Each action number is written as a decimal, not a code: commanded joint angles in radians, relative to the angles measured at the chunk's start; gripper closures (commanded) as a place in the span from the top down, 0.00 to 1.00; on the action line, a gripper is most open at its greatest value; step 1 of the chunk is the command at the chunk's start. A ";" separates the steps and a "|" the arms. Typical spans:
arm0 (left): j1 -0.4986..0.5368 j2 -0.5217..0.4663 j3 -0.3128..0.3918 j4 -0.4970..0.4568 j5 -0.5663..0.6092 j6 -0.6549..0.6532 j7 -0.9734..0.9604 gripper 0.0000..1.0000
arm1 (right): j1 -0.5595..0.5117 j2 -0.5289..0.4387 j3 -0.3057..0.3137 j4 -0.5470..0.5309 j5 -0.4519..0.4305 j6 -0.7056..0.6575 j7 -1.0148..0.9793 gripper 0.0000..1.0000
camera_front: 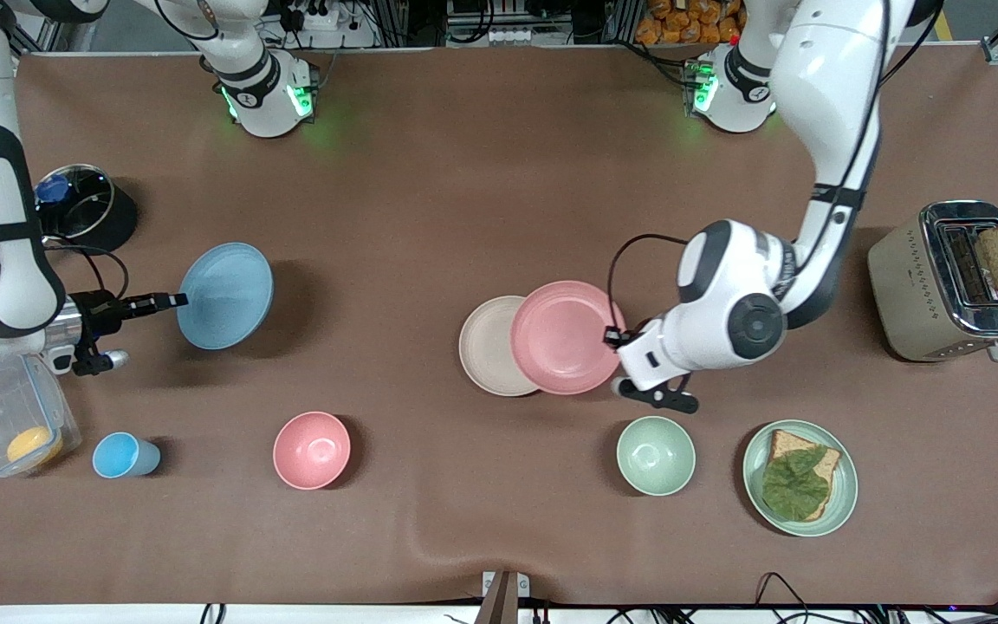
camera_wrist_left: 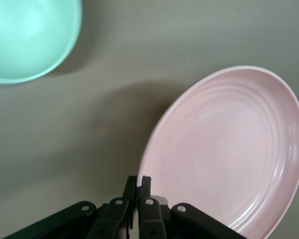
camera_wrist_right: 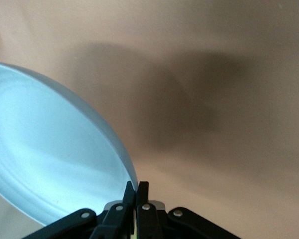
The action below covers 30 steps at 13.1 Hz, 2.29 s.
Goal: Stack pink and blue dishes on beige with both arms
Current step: 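Lay the pink plate on the beige plate with the left gripper, then stack the blue plate with the right gripper while the left gripper withdraws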
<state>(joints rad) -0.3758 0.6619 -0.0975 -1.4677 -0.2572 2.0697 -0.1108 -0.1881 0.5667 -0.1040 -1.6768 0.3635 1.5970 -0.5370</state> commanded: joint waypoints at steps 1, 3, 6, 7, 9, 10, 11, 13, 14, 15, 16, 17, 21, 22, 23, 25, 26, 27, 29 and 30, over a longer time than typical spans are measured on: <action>-0.101 0.067 0.018 0.038 -0.005 0.078 -0.084 0.00 | 0.036 -0.001 -0.005 0.035 -0.024 -0.025 0.054 0.00; -0.115 0.085 0.019 0.033 0.024 0.092 -0.093 0.00 | 0.061 -0.001 -0.005 0.051 -0.024 -0.025 0.089 0.00; -0.112 0.087 0.019 0.035 0.048 0.092 -0.070 0.99 | 0.125 -0.001 -0.005 0.080 -0.024 -0.038 0.179 0.00; -0.109 0.081 0.019 0.037 0.061 0.092 -0.069 1.00 | 0.151 -0.001 -0.005 0.088 -0.021 -0.037 0.222 0.00; -0.109 0.056 0.033 0.040 0.072 0.092 -0.072 1.00 | 0.202 0.001 -0.003 0.106 -0.015 -0.037 0.302 0.00; -0.106 0.036 0.048 0.043 0.099 0.092 -0.072 1.00 | 0.231 0.002 -0.003 0.109 -0.009 -0.034 0.339 0.00; -0.100 0.000 0.068 0.043 0.143 0.089 -0.073 1.00 | 0.264 0.004 -0.003 0.115 -0.008 -0.028 0.388 0.00; -0.060 -0.056 0.085 0.037 0.228 0.072 -0.072 1.00 | 0.333 0.016 -0.003 0.120 0.012 -0.020 0.484 0.00; -0.017 -0.089 0.085 0.037 0.234 0.049 -0.072 1.00 | 0.361 0.027 -0.003 0.132 0.041 -0.016 0.521 0.00; 0.016 -0.134 0.087 0.037 0.234 0.012 -0.073 1.00 | 0.387 0.045 -0.003 0.144 0.070 -0.009 0.546 0.00; 0.062 -0.186 0.087 0.038 0.234 -0.035 -0.072 1.00 | 0.413 0.062 -0.003 0.160 0.100 0.001 0.569 0.00; 0.114 -0.235 0.079 0.040 0.237 -0.083 -0.066 1.00 | 0.444 0.077 -0.003 0.172 0.109 0.020 0.600 0.00; 0.181 -0.373 0.082 0.041 0.234 -0.300 0.029 1.00 | 0.574 0.113 -0.003 0.206 0.112 0.128 0.744 0.00; 0.193 -0.404 0.082 0.043 0.234 -0.368 0.034 1.00 | 0.616 0.120 -0.002 0.209 0.112 0.168 0.778 0.00; 0.207 -0.430 0.079 0.043 0.234 -0.402 0.033 1.00 | 0.648 0.125 0.000 0.209 0.117 0.210 0.817 0.00; 0.247 -0.464 0.078 0.027 0.233 -0.418 0.040 1.00 | 0.696 0.131 0.000 0.212 0.185 0.248 0.862 0.00; 0.273 -0.534 0.074 -0.053 0.230 -0.416 0.062 1.00 | 0.719 0.139 0.000 0.213 0.212 0.254 0.865 0.00; 0.279 -0.617 0.076 -0.142 0.230 -0.398 0.069 1.00 | 0.733 0.143 0.000 0.213 0.225 0.277 0.865 0.00; 0.314 -0.689 0.076 -0.223 0.227 -0.362 0.062 1.00 | 0.763 0.156 0.000 0.213 0.239 0.311 0.867 0.00; 0.322 -0.683 0.078 -0.224 0.228 -0.362 0.062 1.00 | 0.774 0.165 0.000 0.212 0.259 0.333 0.865 0.00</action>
<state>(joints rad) -0.0779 0.0415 -0.0064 -1.6008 -0.0442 1.6675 -0.0558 0.5650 0.7001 -0.0941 -1.4937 0.5776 1.9119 0.3158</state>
